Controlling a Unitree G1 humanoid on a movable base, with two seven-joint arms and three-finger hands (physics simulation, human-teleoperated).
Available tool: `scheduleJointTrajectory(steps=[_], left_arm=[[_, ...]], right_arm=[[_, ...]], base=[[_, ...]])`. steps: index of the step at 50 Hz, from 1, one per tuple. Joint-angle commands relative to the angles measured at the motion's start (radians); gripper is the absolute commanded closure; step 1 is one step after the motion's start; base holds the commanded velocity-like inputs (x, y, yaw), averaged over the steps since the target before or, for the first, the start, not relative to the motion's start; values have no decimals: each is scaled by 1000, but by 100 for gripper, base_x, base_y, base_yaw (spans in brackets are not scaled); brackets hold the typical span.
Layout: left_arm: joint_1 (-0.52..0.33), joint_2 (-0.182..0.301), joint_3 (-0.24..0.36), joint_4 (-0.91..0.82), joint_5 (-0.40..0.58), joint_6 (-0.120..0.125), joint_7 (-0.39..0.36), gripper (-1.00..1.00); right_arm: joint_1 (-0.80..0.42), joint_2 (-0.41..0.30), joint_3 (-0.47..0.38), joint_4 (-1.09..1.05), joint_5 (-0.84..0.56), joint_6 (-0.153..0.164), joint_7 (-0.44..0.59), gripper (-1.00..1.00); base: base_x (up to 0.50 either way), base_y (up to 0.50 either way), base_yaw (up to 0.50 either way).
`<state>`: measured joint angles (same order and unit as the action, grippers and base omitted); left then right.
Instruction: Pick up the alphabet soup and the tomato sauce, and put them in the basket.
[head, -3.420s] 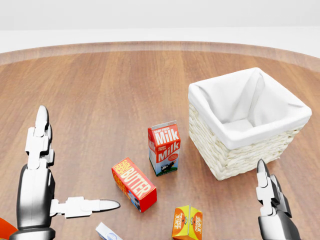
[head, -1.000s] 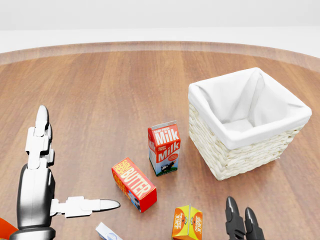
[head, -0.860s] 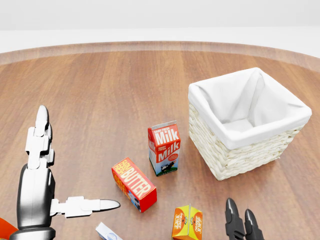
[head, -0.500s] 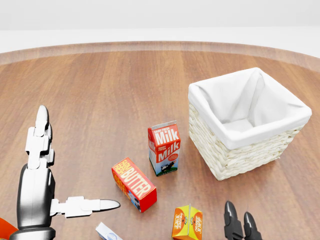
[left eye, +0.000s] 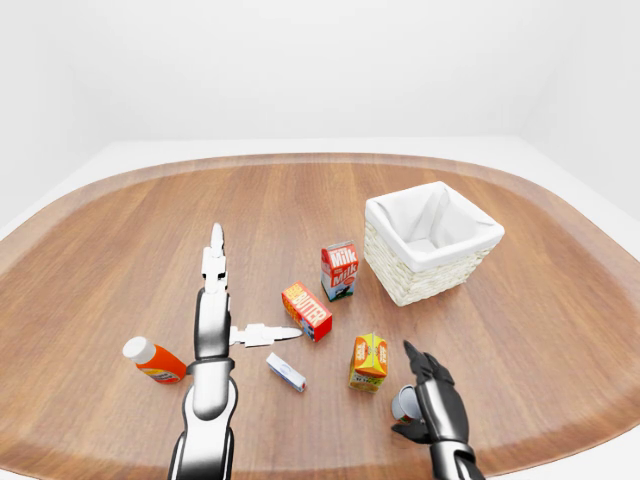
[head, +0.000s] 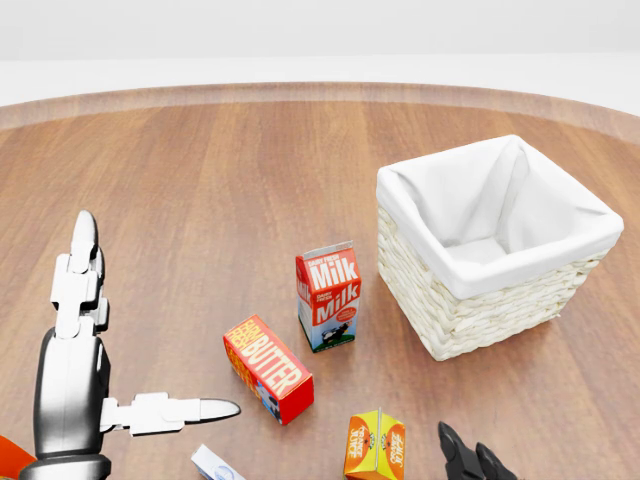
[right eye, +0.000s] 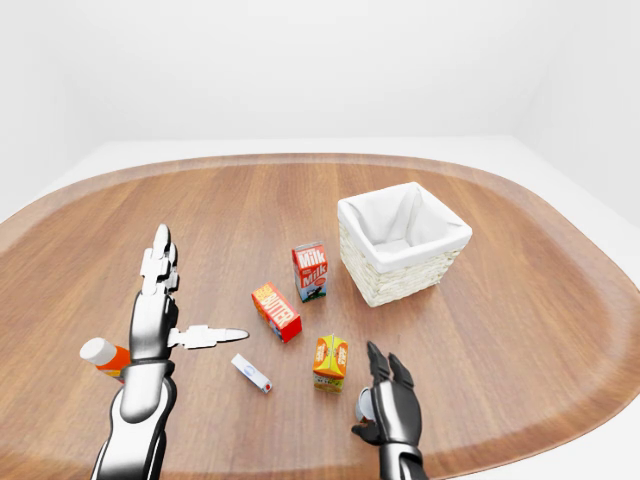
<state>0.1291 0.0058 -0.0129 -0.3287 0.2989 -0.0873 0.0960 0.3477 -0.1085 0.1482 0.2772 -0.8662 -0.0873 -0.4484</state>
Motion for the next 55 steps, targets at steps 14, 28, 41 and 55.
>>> scheduleJointTrajectory(steps=[14, 28, 41, 55], left_arm=[[-1, 0, 1, 0, -3, 0, -1, -100], [1, 0, -1, -6, -2, 0, -1, -100], [2, -1, -1, -6, -3, 0, -1, -100], [-2, 0, 2, 7, -5, 0, 2, -100]], right_arm=[[18, -2, 6, -9, -3, 0, 6, 100], [117, -12, -2, -205, 50, 0, 91, 100], [153, -2, -39, -301, 75, 0, 148, 100], [169, 10, -72, -350, 86, 0, 191, 100]], base=[[0, 0, 0], [0, 0, 0], [0, 0, 0], [0, 0, 0]])
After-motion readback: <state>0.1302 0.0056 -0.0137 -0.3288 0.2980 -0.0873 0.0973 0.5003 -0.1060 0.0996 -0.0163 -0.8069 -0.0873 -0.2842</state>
